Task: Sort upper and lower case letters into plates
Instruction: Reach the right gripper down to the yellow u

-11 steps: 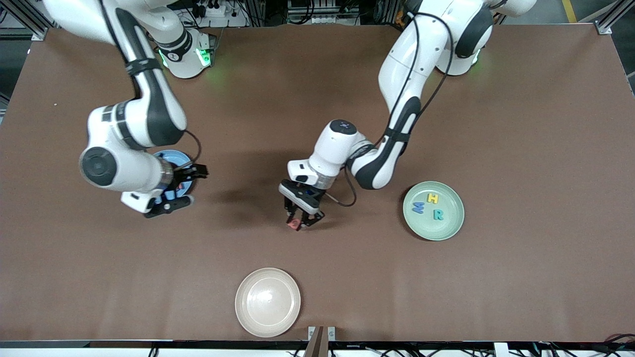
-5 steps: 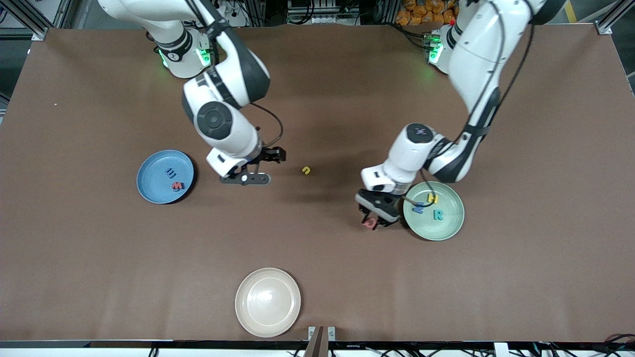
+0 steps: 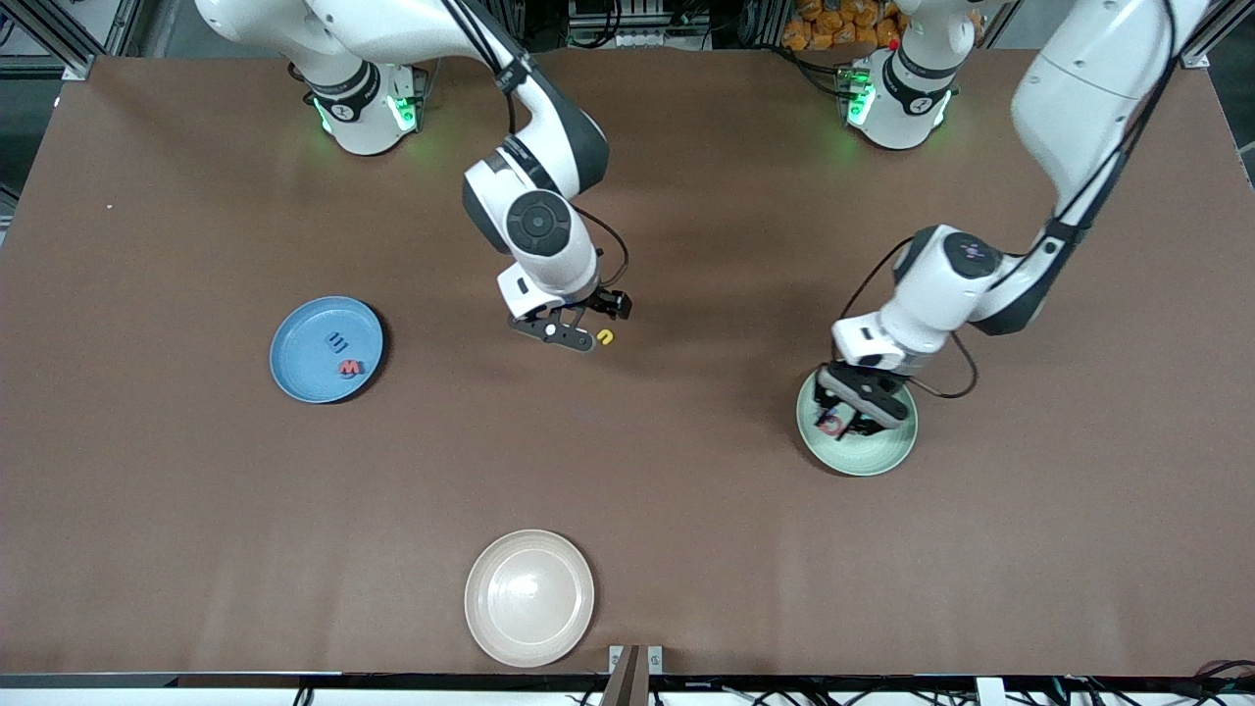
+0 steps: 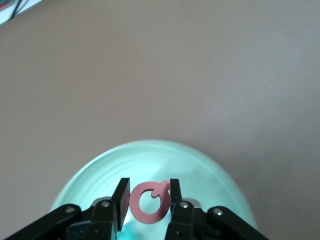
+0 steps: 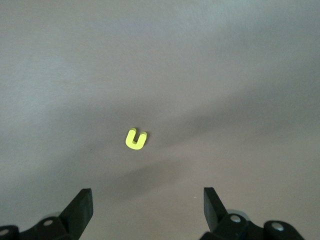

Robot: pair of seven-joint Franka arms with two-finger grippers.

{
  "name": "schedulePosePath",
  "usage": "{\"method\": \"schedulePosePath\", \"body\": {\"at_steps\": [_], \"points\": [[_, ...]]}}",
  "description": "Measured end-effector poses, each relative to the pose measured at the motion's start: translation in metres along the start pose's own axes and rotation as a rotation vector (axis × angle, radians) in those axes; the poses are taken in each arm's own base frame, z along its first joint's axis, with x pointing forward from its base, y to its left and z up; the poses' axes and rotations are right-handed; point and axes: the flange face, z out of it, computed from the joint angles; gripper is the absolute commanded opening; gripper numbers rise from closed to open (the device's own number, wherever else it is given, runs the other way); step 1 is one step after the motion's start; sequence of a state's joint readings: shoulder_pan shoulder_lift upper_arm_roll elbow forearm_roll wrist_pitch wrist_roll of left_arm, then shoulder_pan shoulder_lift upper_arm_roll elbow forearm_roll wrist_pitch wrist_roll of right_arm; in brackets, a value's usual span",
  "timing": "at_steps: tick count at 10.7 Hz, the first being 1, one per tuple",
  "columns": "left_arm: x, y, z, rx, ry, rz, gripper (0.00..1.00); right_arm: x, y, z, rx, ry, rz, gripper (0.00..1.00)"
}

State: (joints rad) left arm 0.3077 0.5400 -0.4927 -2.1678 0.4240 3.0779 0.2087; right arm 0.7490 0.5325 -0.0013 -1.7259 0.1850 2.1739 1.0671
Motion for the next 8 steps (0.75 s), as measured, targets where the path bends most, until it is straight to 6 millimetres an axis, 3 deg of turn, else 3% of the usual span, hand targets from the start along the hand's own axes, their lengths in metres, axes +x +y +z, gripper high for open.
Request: {"method": "schedulePosePath", "body": {"at_steps": [1, 4, 5, 6, 7, 8], "points": [[-0.011, -0.013, 0.0, 0.004, -0.008, 0.01, 0.0, -0.001, -0.004, 0.007, 0.013, 0.008, 0.085, 0.84], [-0.007, -0.003, 0.005, -0.014, -0.004, 0.025, 0.04, -0.003, -0.013, 0.021, 0.065, 0.032, 0.239, 0.76], [-0.006, 0.0, 0.005, -0.017, -0.003, 0.029, 0.24, -0.006, -0.016, 0.029, 0.068, 0.04, 0.258, 0.76], [-0.006, 0.001, 0.007, -0.02, -0.005, 0.028, 0.5, -0.01, -0.018, 0.039, 0.063, 0.048, 0.267, 0.75], [-0.008, 0.0, 0.008, -0.022, -0.007, 0.027, 1.0, -0.012, -0.02, 0.05, 0.06, 0.064, 0.271, 0.73], [-0.01, -0.003, 0.008, -0.019, -0.009, 0.052, 1.0, -0.012, -0.021, 0.06, 0.06, 0.077, 0.27, 0.72]]}}
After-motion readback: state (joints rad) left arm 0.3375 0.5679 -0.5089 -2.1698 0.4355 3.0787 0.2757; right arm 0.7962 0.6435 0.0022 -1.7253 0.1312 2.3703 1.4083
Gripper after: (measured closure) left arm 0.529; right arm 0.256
